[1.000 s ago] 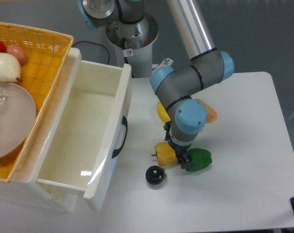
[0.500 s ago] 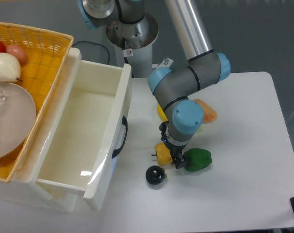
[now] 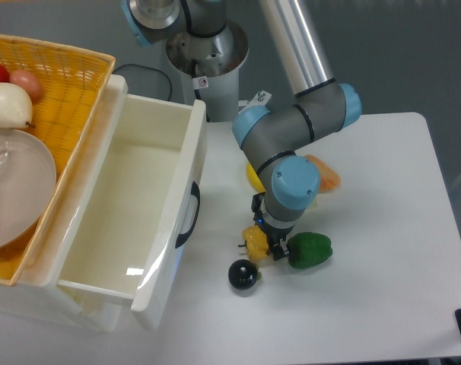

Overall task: Pick up the yellow pepper
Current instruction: 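Close the gripper around the yellow bell pepper, then lift the yellow bell pepper up off the table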

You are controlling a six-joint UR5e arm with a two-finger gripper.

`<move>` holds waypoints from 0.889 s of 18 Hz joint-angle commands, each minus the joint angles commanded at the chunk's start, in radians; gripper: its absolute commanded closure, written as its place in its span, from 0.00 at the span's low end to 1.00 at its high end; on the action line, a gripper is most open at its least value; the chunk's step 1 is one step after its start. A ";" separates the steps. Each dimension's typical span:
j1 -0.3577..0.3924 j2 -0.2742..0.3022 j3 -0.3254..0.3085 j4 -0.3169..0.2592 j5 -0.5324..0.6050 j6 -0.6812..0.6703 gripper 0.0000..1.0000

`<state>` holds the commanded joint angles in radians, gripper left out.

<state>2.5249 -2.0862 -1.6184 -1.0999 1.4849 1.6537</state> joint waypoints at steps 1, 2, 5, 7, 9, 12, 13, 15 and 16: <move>0.000 0.002 0.003 -0.002 -0.006 -0.003 0.89; 0.002 0.003 0.005 -0.002 -0.014 -0.003 0.89; 0.011 0.017 0.014 -0.018 -0.017 -0.002 0.90; 0.018 0.031 0.035 -0.067 -0.018 0.006 0.90; 0.018 0.058 0.052 -0.122 -0.017 0.011 0.90; 0.037 0.112 0.081 -0.239 -0.018 0.012 0.90; 0.037 0.124 0.097 -0.271 -0.018 0.012 0.90; 0.032 0.136 0.129 -0.330 -0.015 0.012 0.90; 0.031 0.144 0.138 -0.354 -0.015 0.014 0.90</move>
<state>2.5556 -1.9421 -1.4804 -1.4540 1.4696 1.6674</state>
